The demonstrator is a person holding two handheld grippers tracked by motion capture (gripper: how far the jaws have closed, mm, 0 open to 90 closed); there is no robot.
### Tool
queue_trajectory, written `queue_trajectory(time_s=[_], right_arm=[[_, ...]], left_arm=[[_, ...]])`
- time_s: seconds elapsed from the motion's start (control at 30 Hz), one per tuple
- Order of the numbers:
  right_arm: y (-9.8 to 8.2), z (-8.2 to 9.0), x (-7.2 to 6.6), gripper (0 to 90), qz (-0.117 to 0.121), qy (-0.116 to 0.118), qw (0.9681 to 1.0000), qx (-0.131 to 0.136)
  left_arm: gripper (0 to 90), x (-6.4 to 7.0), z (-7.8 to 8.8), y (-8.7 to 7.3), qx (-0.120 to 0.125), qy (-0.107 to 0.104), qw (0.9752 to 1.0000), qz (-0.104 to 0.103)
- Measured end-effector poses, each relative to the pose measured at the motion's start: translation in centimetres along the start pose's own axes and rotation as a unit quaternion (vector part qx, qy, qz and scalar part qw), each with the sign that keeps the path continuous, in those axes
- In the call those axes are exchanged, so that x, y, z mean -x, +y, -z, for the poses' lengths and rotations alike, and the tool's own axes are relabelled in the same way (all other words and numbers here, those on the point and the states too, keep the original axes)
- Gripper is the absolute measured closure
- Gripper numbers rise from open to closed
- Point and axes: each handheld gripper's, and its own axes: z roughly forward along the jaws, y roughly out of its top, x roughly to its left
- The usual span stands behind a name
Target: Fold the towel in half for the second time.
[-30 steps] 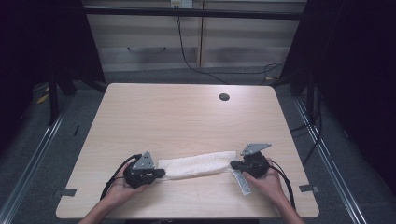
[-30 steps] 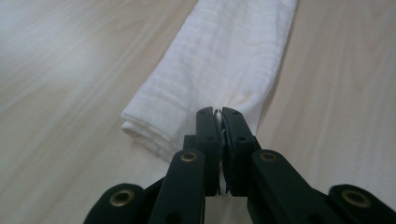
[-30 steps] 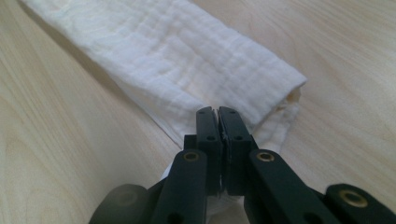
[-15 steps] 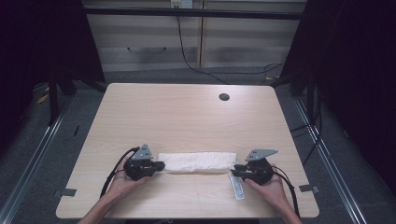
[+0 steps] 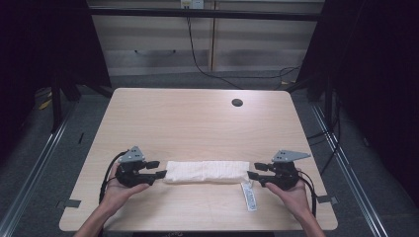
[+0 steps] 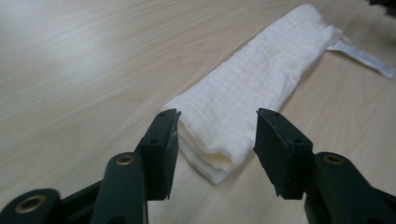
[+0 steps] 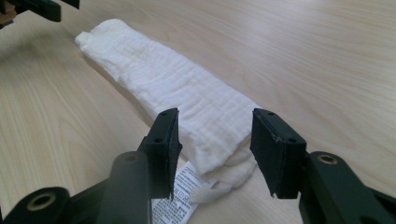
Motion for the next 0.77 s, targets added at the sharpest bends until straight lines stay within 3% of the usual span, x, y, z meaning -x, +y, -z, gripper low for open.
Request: queue_trajectory(time_s=[0.07,0.13,0.2,0.27,0.37,0.47,0.53,0.67,0.77], right_arm=[[-0.3,0.6,0.1,50.5,-0.005,-0.001,1.0000,0.004],[-0.8,1.1,0.3,50.1,-0.015,-0.007,0.9999,0.005],[-1.3,1.5,0.5,49.6,-0.018,-0.013,0.9997,0.005],[-1.8,2.1,0.8,48.8,-0.023,-0.020,0.9995,0.003],[-2.9,2.9,1.0,46.1,-0.035,-0.033,0.9989,0.003],[-4.1,3.8,1.4,44.0,-0.051,-0.052,0.9972,0.015],[-4.8,4.2,1.8,40.3,-0.064,-0.074,0.9949,0.025],[-5.4,4.6,2.3,37.0,-0.083,-0.099,0.9909,0.039],[-5.6,4.2,2.8,33.6,-0.088,-0.109,0.9897,0.028]], left_arm=[[44.3,0.1,0.7,-0.5,-0.001,0.014,0.9999,-0.004],[41.9,0.0,1.4,-1.1,0.000,0.014,0.9999,0.002],[39.5,-0.1,2.0,-1.5,-0.004,0.034,0.9994,-0.004],[39.0,-0.6,2.7,-1.9,-0.002,0.030,0.9996,0.002],[38.0,-1.2,3.7,-3.0,0.008,0.058,0.9982,0.008],[33.7,-1.9,4.3,-3.9,0.017,0.084,0.9959,0.031],[31.1,-2.3,4.3,-4.3,0.006,0.094,0.9949,0.037],[25.0,-3.1,4.1,-4.9,0.001,0.101,0.9932,0.057],[22.4,-3.6,4.2,-5.2,0.018,0.096,0.9920,0.080]])
